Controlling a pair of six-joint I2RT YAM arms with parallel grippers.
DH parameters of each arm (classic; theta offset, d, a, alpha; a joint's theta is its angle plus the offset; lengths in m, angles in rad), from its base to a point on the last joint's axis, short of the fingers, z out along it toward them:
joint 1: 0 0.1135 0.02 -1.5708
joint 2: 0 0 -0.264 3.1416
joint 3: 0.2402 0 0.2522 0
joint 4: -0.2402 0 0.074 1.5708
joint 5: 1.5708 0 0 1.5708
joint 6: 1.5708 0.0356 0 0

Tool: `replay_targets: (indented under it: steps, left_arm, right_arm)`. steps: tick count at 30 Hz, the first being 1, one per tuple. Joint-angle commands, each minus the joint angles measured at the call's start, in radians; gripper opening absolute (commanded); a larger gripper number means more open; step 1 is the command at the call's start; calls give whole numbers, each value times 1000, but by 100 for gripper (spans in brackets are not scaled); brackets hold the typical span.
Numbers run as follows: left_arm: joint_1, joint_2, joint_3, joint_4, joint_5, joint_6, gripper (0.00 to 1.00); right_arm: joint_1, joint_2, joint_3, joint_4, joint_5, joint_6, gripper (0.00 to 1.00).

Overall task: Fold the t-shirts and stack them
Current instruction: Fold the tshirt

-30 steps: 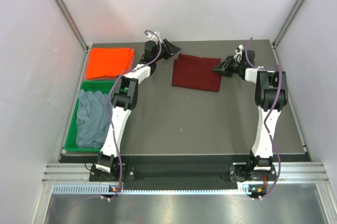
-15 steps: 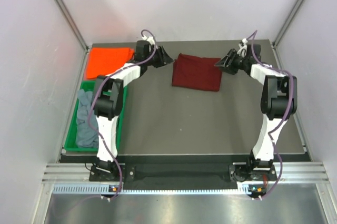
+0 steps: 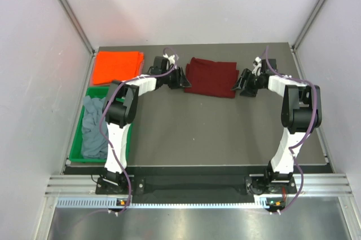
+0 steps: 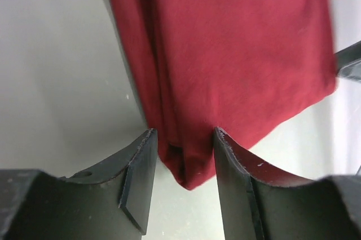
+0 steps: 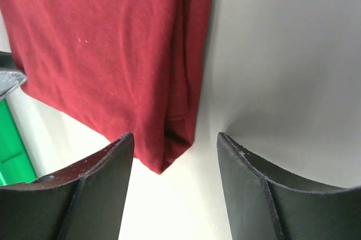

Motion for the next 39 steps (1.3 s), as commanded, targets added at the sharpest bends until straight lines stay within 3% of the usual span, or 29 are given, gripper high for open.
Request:
replay_targets:
  steps: [1, 3, 5, 6, 10, 14, 16, 25, 26, 27, 30, 35, 39]
  left_arm:
    - [-6, 17, 8, -34, 25, 35, 49]
    - [-8, 23, 5, -32, 29, 35, 48]
    - [-9, 29, -2, -25, 40, 35, 39]
    - [-11, 32, -4, -28, 51, 33, 26]
    - [-15, 5, -48, -42, 56, 32, 0]
    - [-21, -44, -93, -75, 54, 23, 0]
    - [-26, -64, -131, -89, 60, 13, 0]
    - [-43, -211, -307, -170, -1, -25, 2]
    - [-43, -237, -314, -214, -9, -31, 7]
    - [-43, -250, -318, -229, -7, -37, 19]
    - [-44, -313, -335, -239, -15, -43, 32]
    - [-41, -293, -133, -342, -96, 76, 43]
    - [-22, -180, 84, -371, -133, 217, 46]
  right_arm:
    - [10, -17, -16, 27, 24, -42, 61]
    - [10, -11, -29, 33, 24, -43, 59]
    - [10, -4, -38, 39, 16, -43, 56]
    - [10, -4, -43, 44, 12, -42, 52]
    - [10, -24, -82, 65, -1, -42, 34]
    - [10, -48, -125, 56, -1, -57, 4]
    - [10, -66, -148, 55, 5, -59, 0]
    - [10, -206, -285, -8, 79, -62, 1]
    - [10, -224, -302, -13, 75, -60, 2]
    - [12, -235, -308, -22, 73, -71, 9]
    - [10, -277, -310, -57, 94, -80, 27]
    - [10, -294, -199, -67, 59, -106, 42]
    - [10, -235, -75, -28, -7, -128, 45]
